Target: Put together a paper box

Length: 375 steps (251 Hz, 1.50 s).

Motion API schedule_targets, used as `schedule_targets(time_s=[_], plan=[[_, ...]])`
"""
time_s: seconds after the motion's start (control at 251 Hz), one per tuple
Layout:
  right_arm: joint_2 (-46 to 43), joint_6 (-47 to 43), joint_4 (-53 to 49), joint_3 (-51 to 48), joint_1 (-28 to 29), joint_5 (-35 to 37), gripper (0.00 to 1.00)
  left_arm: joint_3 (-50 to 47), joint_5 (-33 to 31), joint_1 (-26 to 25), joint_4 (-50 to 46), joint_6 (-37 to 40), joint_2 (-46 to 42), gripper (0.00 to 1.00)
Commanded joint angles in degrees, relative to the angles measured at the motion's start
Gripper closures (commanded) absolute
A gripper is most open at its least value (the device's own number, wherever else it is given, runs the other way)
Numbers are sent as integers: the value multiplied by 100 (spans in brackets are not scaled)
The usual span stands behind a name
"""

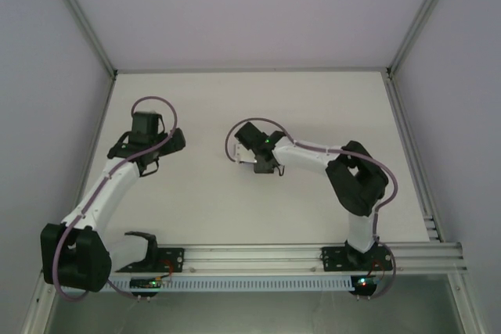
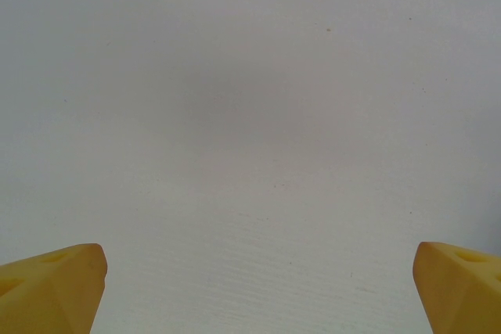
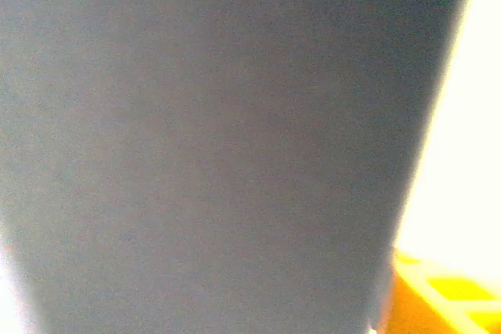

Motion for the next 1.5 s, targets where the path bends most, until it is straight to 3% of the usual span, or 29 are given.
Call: schedule_targets(time_s=[0.0, 0.048, 0.271, 0.471, 0.643, 0.802, 0.886, 1.034, 1.185, 1.289, 1.425, 1.493], plan=[[-475, -17, -5, -327, 101, -32, 8, -28, -69, 45, -20, -41, -169, 0], [-602, 14, -111, -470, 152, -48, 1, -27, -62, 44, -16, -36, -170, 0], [-1344, 247, -504, -1147, 302, -504, 1, -14, -52, 41, 89, -19, -151, 0], [-2304, 638, 11, -1555, 36, -711, 1, -40, -247, 41, 339, 93, -128, 0], [-3213, 2175, 1246, -2024, -1266, -1235, 1, -767, -860, 164, 2024, 793, -86, 0], [-3925, 3659, 2671, -3027, -2902, -1805, 1, -1593, -782, 584, 3957, 1372, 324, 0], [-4157, 4079, 3515, -3659, -3609, -2212, 1, -1743, -596, 813, 4460, 1345, 592, 0], [-4093, 4745, 4544, -4362, -4414, -2641, 1, -2090, -662, 974, 5493, 1686, 1068, 0], [-3776, 4705, 5788, -4986, -4679, -2426, 1, -2568, -347, 1006, 6803, 2093, 1440, 0], [-3569, 4730, 6605, -5225, -4869, -2716, 1, -2645, -173, 1024, 7059, 2324, 1471, 0], [-3016, 4582, 7152, -5280, -4939, -2940, 1, -3238, -127, 1164, 9244, 2275, 2417, 0], [-2553, 4604, 7609, -5325, -5057, -3115, 1, -3067, 164, 1188, 8270, 2261, 2044, 0]])
